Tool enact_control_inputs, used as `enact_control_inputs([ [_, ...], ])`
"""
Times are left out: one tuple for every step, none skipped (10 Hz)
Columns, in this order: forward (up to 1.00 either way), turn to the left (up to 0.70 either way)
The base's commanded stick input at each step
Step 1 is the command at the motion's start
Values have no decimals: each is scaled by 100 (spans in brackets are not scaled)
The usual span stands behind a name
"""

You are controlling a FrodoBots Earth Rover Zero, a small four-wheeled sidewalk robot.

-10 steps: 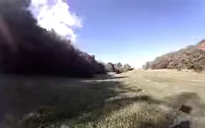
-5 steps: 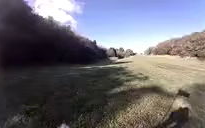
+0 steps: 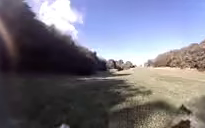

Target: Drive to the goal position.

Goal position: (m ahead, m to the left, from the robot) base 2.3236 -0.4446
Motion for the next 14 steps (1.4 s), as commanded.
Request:
enact_control_inputs([
  [70, 0],
  [70, 0],
  [70, 0],
  [70, 0],
  [70, 0],
  [70, 0],
  [70, 0],
  [70, 0],
  [70, 0],
  [70, 0],
  [70, 0],
  [70, 0],
  [70, 0],
  [70, 0],
])
